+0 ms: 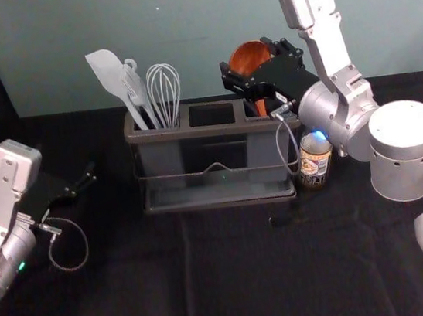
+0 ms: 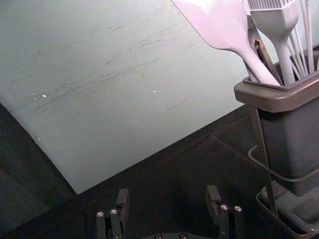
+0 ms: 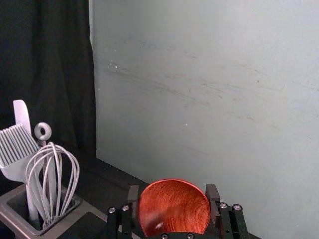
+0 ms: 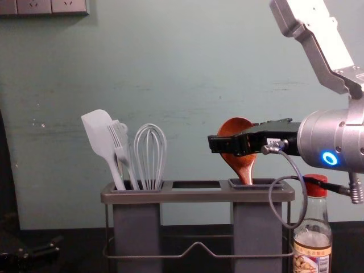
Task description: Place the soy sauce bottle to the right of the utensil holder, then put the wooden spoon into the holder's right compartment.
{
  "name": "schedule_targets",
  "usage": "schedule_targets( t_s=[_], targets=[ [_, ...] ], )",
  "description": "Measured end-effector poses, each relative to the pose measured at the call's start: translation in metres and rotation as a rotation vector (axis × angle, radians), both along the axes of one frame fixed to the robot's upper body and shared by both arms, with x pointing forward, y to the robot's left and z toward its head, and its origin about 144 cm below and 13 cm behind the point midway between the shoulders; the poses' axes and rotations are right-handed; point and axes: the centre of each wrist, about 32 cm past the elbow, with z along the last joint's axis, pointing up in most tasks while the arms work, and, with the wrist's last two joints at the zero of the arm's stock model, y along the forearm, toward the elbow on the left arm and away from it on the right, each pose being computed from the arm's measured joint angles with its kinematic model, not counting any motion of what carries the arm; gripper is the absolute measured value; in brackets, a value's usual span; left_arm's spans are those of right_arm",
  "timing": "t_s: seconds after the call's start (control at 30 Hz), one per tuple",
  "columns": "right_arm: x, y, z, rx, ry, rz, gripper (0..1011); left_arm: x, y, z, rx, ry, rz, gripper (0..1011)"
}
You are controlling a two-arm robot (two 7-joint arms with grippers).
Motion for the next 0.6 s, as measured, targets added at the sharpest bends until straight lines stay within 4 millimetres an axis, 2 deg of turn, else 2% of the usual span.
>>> schedule_targets(
  t_s=[0.1,0.27,0.33,0.6],
  targets=[
    [0.0001,0.0001,0.0,0.0,0.0,0.0,835,0.0,0.0,0.0,0.0,0.0,0.0,1005],
    [0.0002,0.0002,0.0,0.0,0.001,0.0,931,0.0,0.0,0.0,0.0,0.0,0.0,1005],
    [0.0003,0.0002,0.0,0.0,0.001,0.0,1002,0.0,0.0,0.0,0.0,0.0,0.0,1005],
    [0.0004,0.0002,0.0,0.0,0.001,0.0,1003,0.0,0.0,0.0,0.0,0.0,0.0,1005]
  ],
)
